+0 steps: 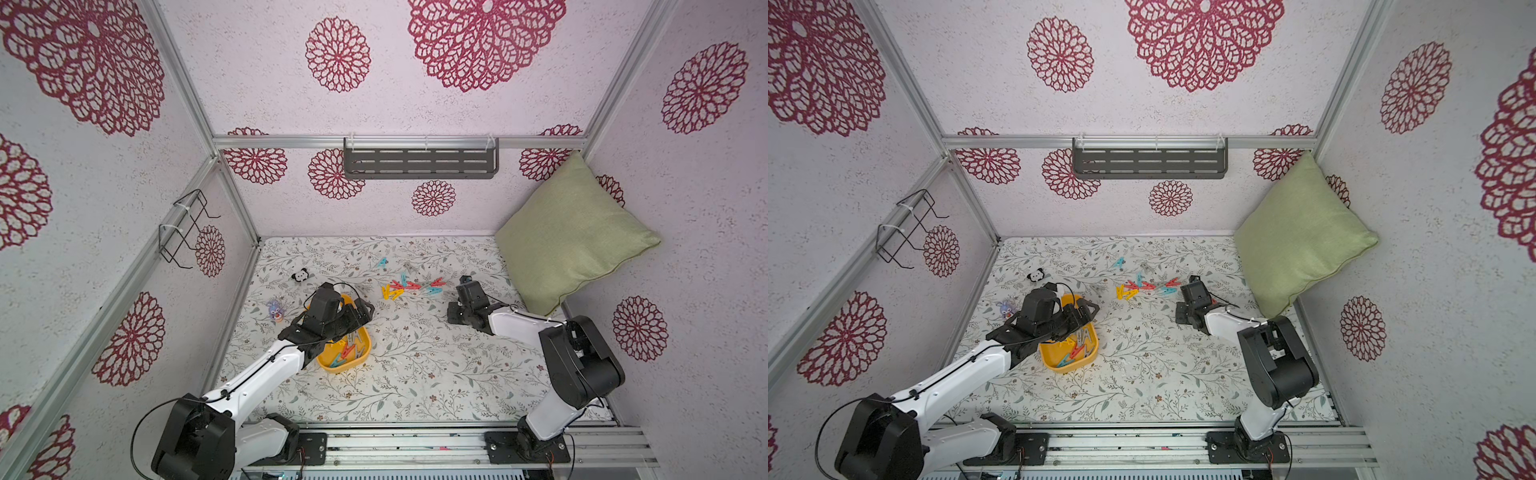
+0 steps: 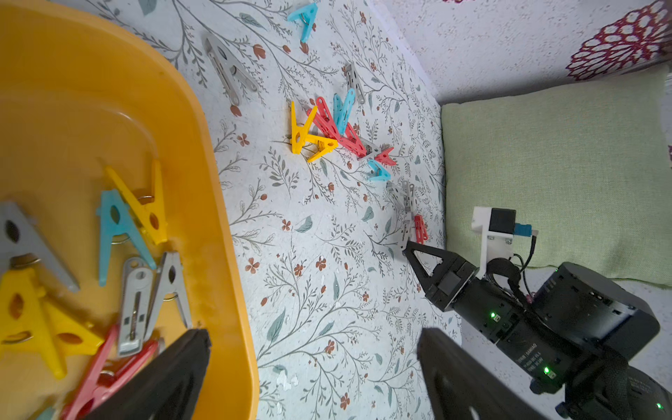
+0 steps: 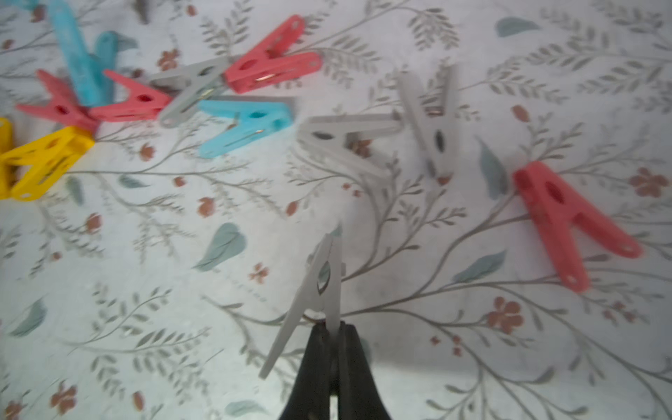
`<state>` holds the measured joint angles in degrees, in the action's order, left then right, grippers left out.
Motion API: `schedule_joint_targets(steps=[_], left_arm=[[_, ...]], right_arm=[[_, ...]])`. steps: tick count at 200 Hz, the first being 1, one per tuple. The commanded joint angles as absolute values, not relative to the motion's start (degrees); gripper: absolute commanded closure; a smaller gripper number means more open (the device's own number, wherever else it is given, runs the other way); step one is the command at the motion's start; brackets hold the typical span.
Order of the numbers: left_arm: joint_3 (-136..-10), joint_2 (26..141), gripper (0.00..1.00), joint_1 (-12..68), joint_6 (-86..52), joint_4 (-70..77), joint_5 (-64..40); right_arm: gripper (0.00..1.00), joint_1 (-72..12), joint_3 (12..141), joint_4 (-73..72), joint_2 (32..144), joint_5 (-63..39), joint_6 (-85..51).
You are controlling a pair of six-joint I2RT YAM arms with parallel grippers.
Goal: Put the clothespins into the storage box
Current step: Pick up the clothespin from the center of the board, then place the clothespin in the storage box.
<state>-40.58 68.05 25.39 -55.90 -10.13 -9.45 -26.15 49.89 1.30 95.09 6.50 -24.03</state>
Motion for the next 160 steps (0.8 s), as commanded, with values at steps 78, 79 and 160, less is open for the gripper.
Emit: schedule_joint_targets(steps=[78, 79, 160], left_arm=[[-36.2, 53.0, 0.03, 9.5, -51.4, -20.5, -12.4], [-36.2, 52.9, 0.03, 9.2, -51.3, -20.6, -12.5], [-33.2, 48.3, 0.03, -5.9, -49.1, -23.4, -21.1]], right_arm=[[0.98, -45.7, 66.9, 3.5, 101.3, -1.7, -25.1], [0.98, -45.9, 67.1, 3.5, 101.4, -1.8, -25.0], [0.97, -56.9, 84.3, 8.6, 113.9, -5.1, -22.2]])
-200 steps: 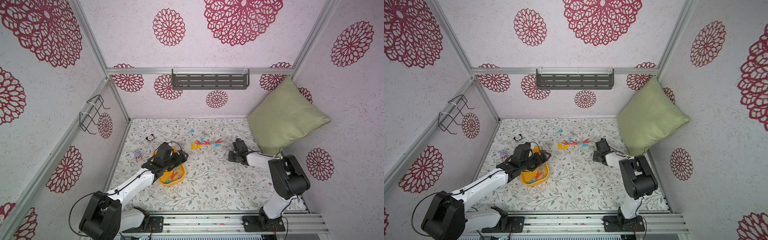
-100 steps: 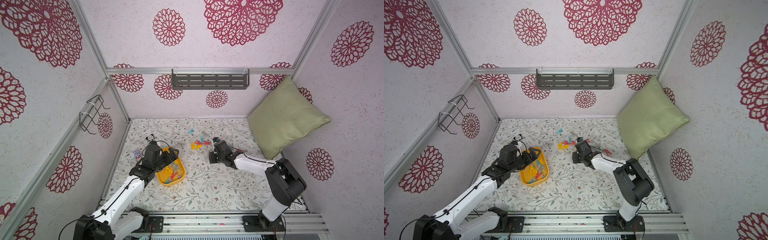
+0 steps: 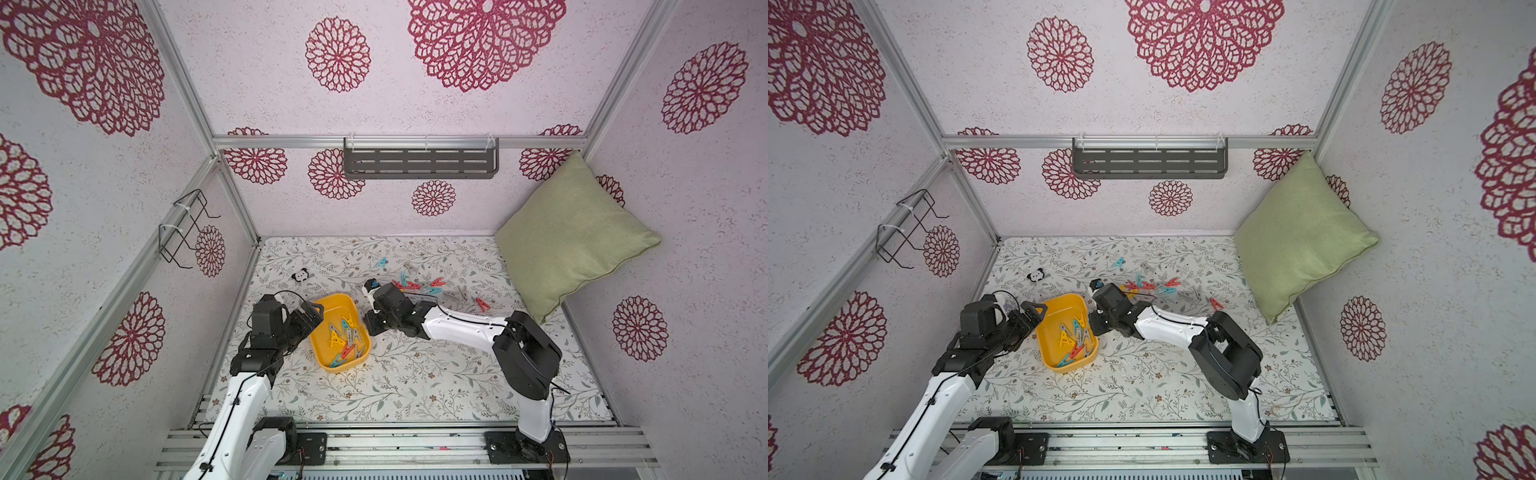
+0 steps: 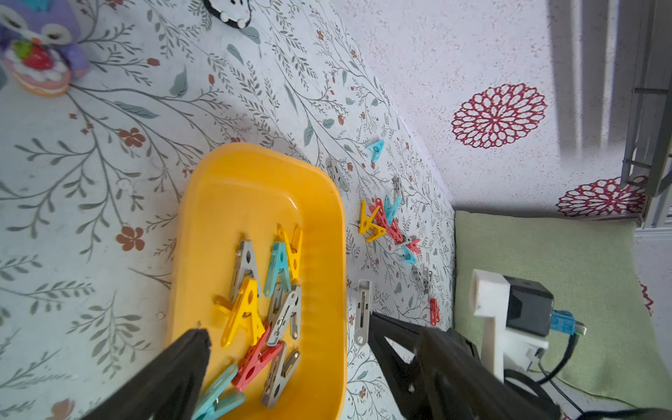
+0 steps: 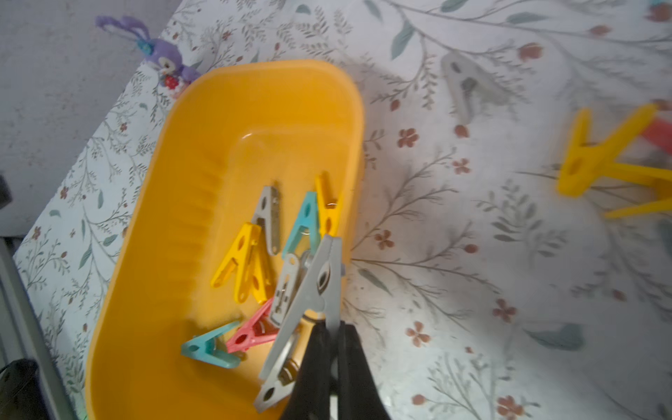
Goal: Put the clothespins into the storage box
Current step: Place the clothespin in the storage box.
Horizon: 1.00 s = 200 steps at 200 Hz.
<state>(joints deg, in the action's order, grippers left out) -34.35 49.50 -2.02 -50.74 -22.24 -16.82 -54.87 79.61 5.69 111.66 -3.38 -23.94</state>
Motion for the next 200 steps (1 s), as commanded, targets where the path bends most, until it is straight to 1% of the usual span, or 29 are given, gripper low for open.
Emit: schedule_joint_targets(steps=[1, 29, 55, 94, 118, 139, 165, 200], left_arm=[[-33.2, 48.3, 0.03, -6.0, -49.0, -23.4, -21.3], [-32.0, 47.8, 0.03, -9.2, -48.8, -23.4, -23.8], [-31.1, 47.5, 0.03, -10.3, -48.9, -22.9, -25.1], [-30.4, 47.9, 0.03, -10.2, -50.7, -21.2, -27.3], [-30.4, 48.9, 0.03, -9.3, -51.6, -19.9, -28.4], [-31.1, 49.5, 0.03, -6.7, -52.0, -19.4, -27.3], [-32.5, 51.3, 0.03, -2.1, -52.6, -18.3, -25.0], [-34.3, 55.4, 0.03, 4.6, -54.0, -15.3, -22.2]], right_arm=[[0.97, -56.9, 84.5, 8.6, 114.0, -5.0, -22.2], [0.92, -58.5, 88.0, 10.0, 117.0, -5.2, -21.7], [0.82, -58.7, 89.4, 10.4, 117.9, -5.3, -21.5], [0.66, -58.5, 89.1, 10.7, 116.0, -2.7, -20.2], [0.61, -58.0, 87.5, 10.6, 113.2, 0.4, -19.4], [0.58, -56.2, 84.2, 9.3, 109.9, 1.9, -19.6], [0.57, -53.0, 80.4, 8.5, 106.2, 3.1, -20.2], [0.57, -46.6, 74.9, 7.6, 101.8, 4.0, -21.7]])
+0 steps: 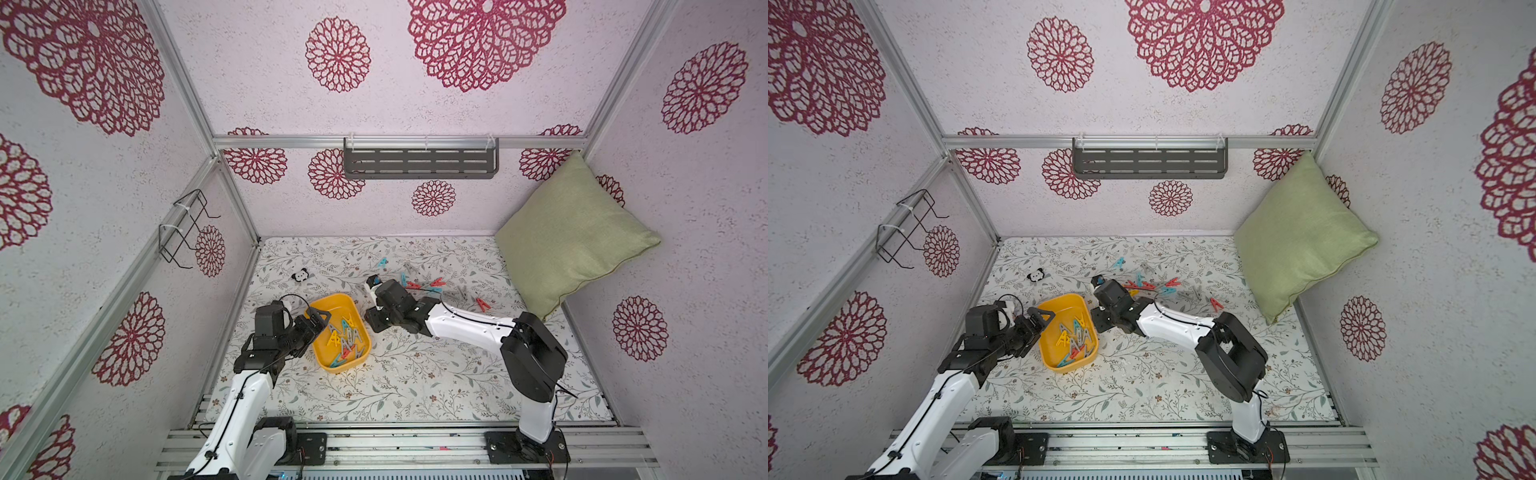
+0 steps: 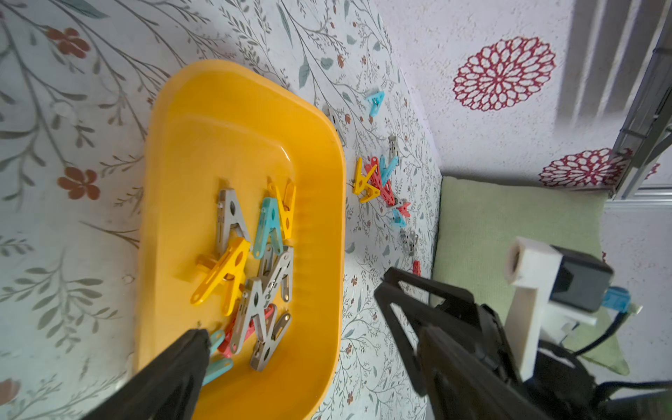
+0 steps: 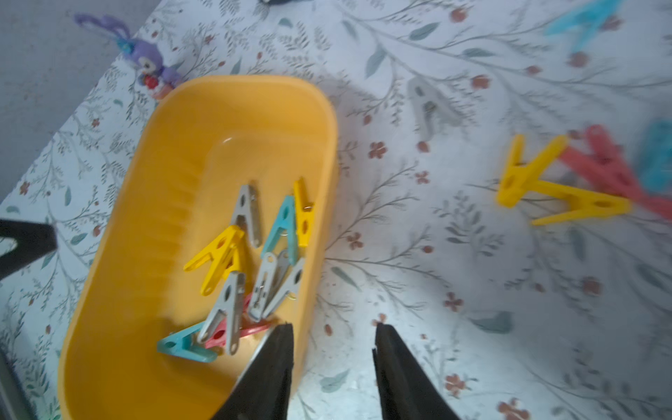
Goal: Put the clothespins into the storage box
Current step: Pick up the clothespin from the center of the board.
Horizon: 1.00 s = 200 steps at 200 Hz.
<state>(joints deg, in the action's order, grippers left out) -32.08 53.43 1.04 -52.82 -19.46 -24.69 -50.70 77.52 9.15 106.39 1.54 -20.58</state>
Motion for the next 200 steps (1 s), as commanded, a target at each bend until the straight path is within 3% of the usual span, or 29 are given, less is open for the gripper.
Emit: schedule_joint_targets(steps=[1, 127, 200], left_arm=[[-34.3, 55.6, 0.03, 4.8, -54.0, -15.2, -22.1], [-41.0, 69.4, 0.03, 21.6, -56.3, -6.5, -17.4], [-42.0, 73.2, 0.03, 24.2, -56.7, -3.8, -17.7]], right_arm=[[0.57, -46.4, 74.7, 7.5, 101.7, 4.1, -21.7], [0.54, -19.5, 63.1, 8.3, 96.8, 10.5, -19.6], [0.50, -12.7, 57.9, 8.7, 96.6, 13.7, -18.6]])
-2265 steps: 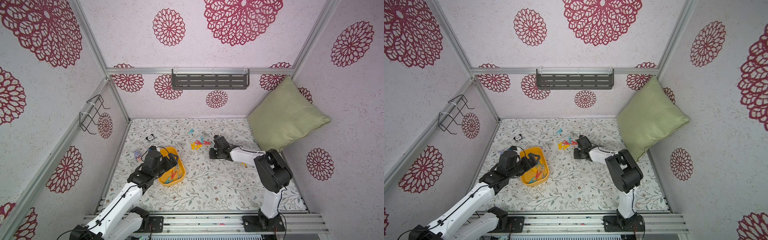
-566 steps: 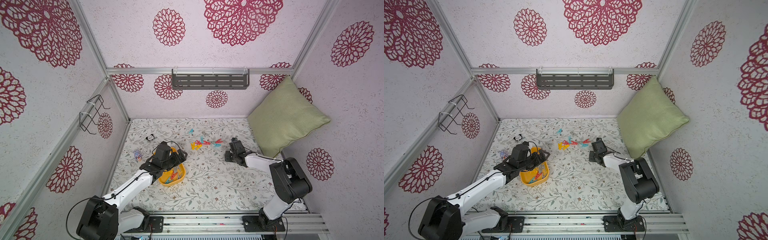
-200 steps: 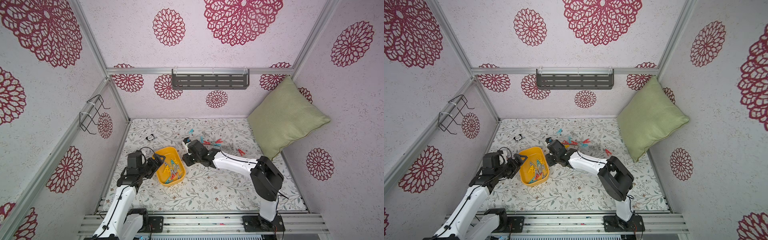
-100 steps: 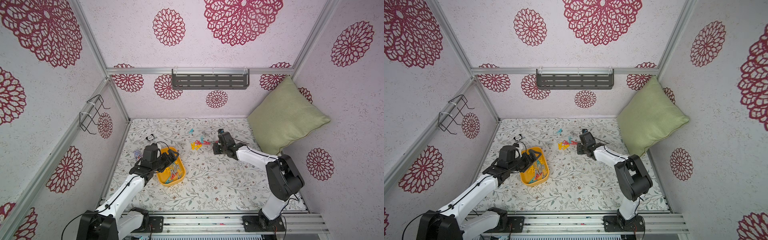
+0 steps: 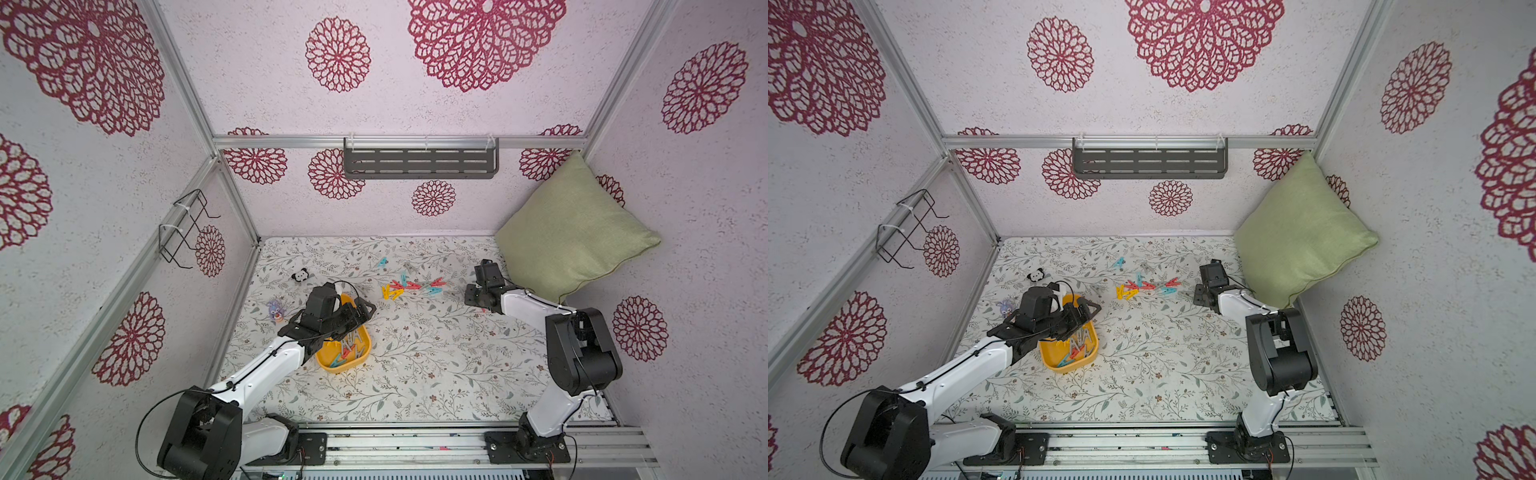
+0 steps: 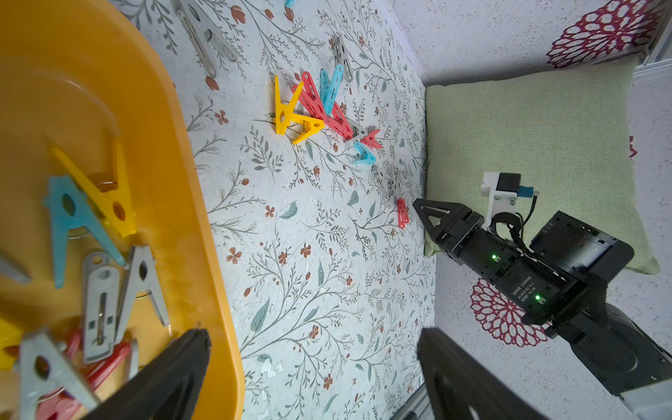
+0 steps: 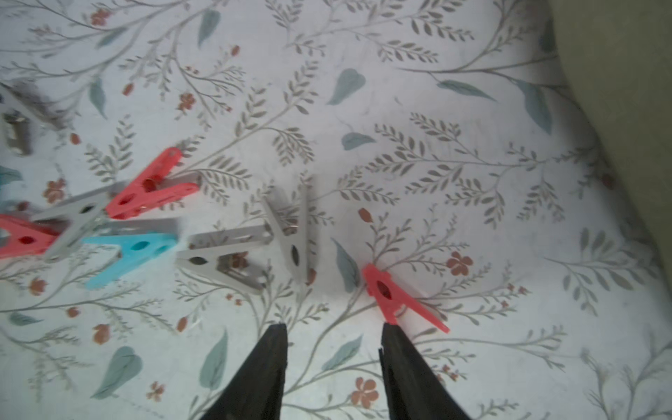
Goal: Put the clothespins into the storage box
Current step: Pick up the clothespin from the center of the board.
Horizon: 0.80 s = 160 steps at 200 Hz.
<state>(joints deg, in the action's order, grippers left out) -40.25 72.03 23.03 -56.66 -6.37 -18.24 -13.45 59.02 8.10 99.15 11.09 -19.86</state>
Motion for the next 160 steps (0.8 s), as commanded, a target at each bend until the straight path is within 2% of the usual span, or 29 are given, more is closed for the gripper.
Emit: schedule_joint_targets(steps=[1, 65, 160], left_arm=[[-42.0, 73.3, 0.03, 24.1, -56.8, -3.8, -17.7], [-42.6, 75.1, 0.03, 25.4, -56.9, -3.4, -17.1], [-42.8, 75.9, 0.03, 26.0, -57.0, -3.3, -16.7]], right_arm=[[0.50, -12.7, 57.9, 8.7, 96.5, 13.7, -18.6], [0.52, -10.4, 57.6, 7.4, 99.9, 11.8, -18.1], [0.63, -9.8, 57.8, 5.2, 103.9, 9.4, -18.4]])
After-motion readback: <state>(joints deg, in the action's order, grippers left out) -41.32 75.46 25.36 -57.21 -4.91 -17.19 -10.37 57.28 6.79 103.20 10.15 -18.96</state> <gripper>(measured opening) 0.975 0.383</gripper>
